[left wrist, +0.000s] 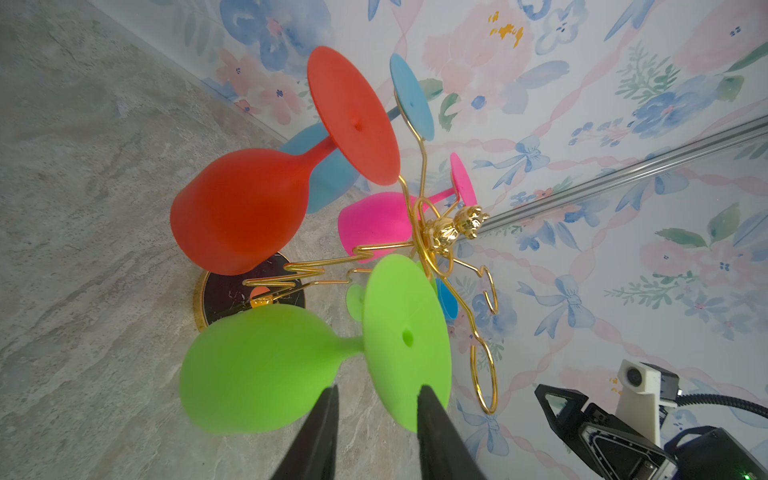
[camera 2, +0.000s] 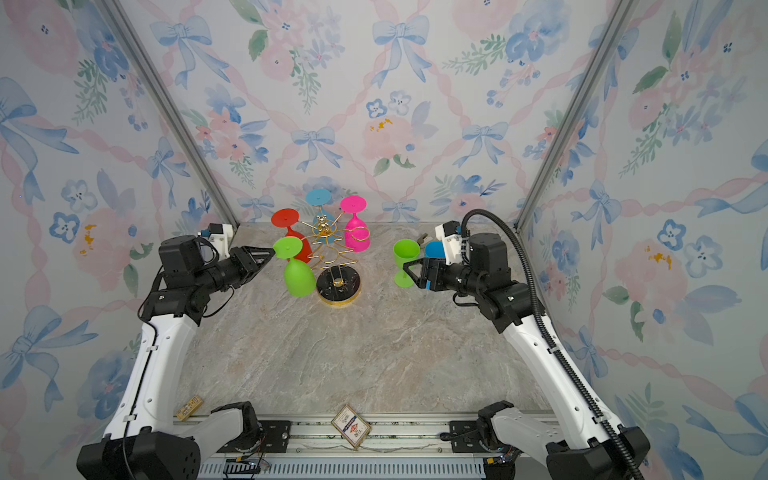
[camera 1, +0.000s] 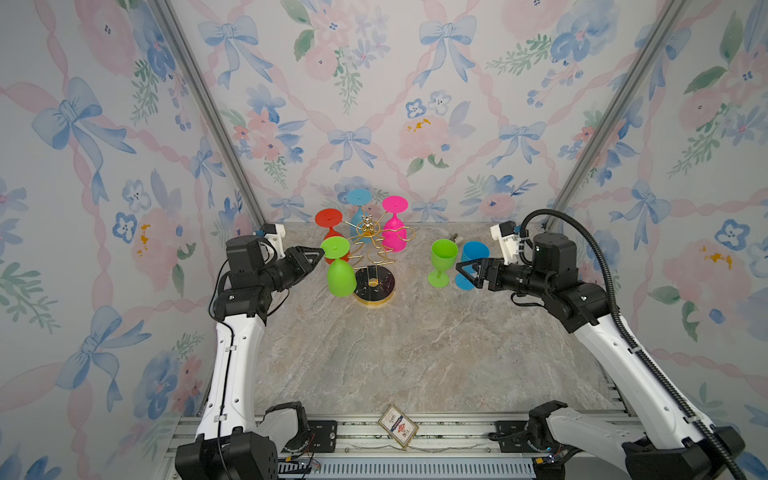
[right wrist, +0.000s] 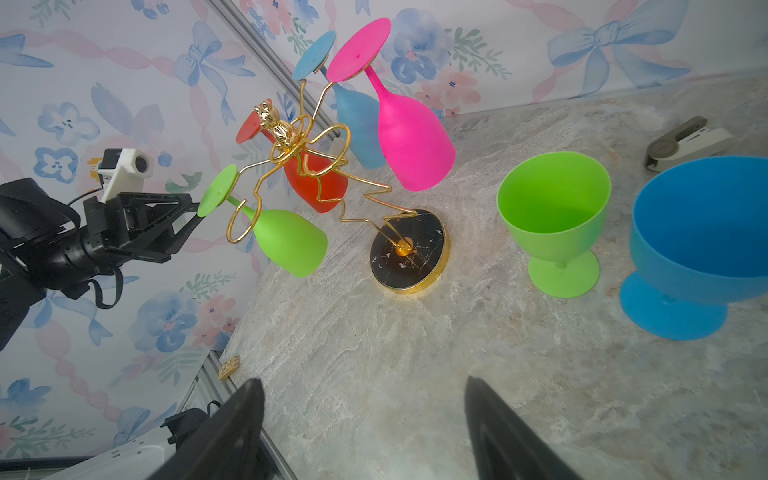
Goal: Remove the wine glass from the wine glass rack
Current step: 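Move the left gripper to the rack's lime green glass while right hovers nearby, then close the left gripper on the lime green glass's foot on the rack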
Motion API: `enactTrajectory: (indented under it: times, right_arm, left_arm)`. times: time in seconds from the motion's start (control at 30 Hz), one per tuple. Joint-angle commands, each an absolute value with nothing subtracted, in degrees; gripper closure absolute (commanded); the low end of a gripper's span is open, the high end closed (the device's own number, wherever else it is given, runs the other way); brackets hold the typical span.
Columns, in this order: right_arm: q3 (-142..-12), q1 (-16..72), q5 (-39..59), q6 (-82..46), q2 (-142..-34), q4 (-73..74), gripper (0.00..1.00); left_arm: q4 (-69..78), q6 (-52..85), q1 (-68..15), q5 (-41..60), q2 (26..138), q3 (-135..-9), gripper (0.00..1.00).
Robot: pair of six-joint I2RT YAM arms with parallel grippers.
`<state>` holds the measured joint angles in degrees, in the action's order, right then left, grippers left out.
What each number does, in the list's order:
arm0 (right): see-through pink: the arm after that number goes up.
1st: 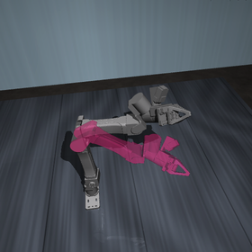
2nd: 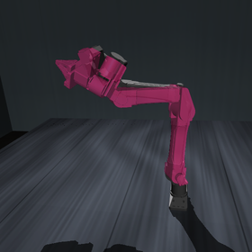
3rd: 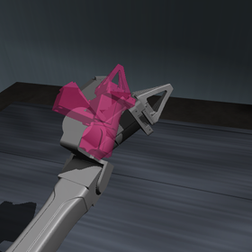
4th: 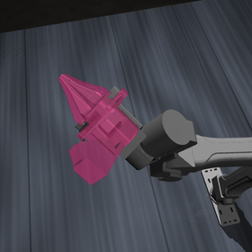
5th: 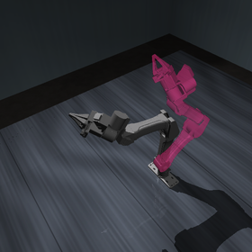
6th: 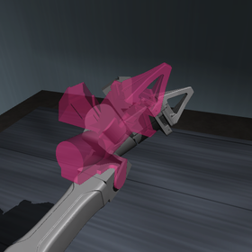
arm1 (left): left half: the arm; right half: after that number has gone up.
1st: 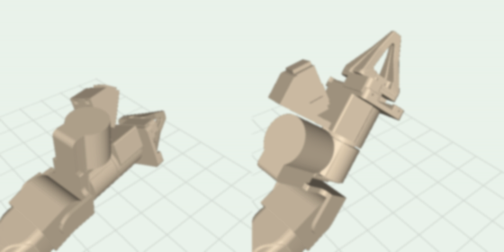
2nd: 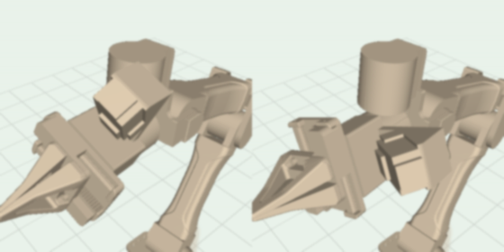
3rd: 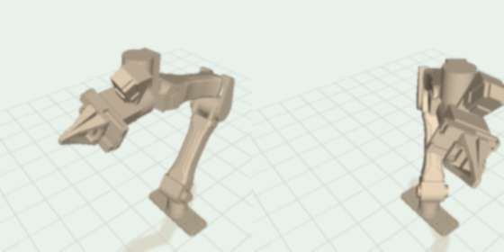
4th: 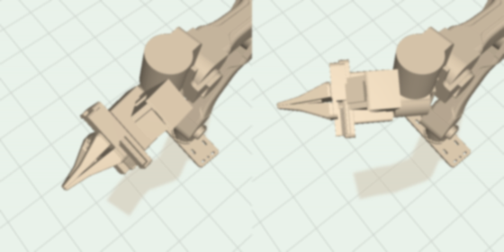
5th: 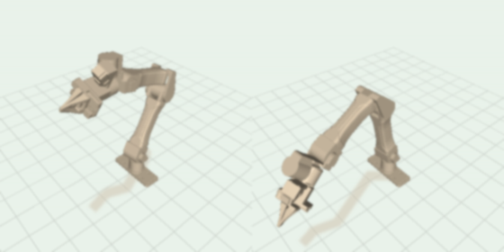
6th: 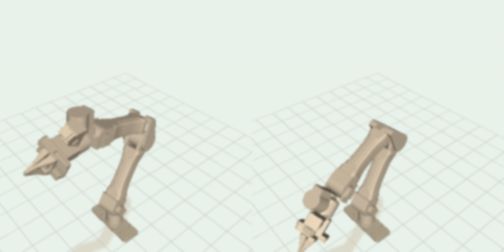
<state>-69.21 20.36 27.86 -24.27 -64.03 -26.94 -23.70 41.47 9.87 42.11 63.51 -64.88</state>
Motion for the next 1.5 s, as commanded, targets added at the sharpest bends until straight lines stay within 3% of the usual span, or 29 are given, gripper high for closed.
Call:
enactTrajectory:
  times: [0.0, 1.47]
  right_arm:
    - [-67.8, 20.9, 27.8, -25.3, -63.7, -25.4, 0.22]
    - [-63.8, 20.6, 27.0, -26.4, -61.4, -24.3, 0.22]
  left_arm:
    - [-22.9, 42.4, 9.4, 43.9, 64.2, -66.8, 0.66]
    - [-18.4, 49.3, 7.9, 46.6, 68.0, -68.6, 0.93]
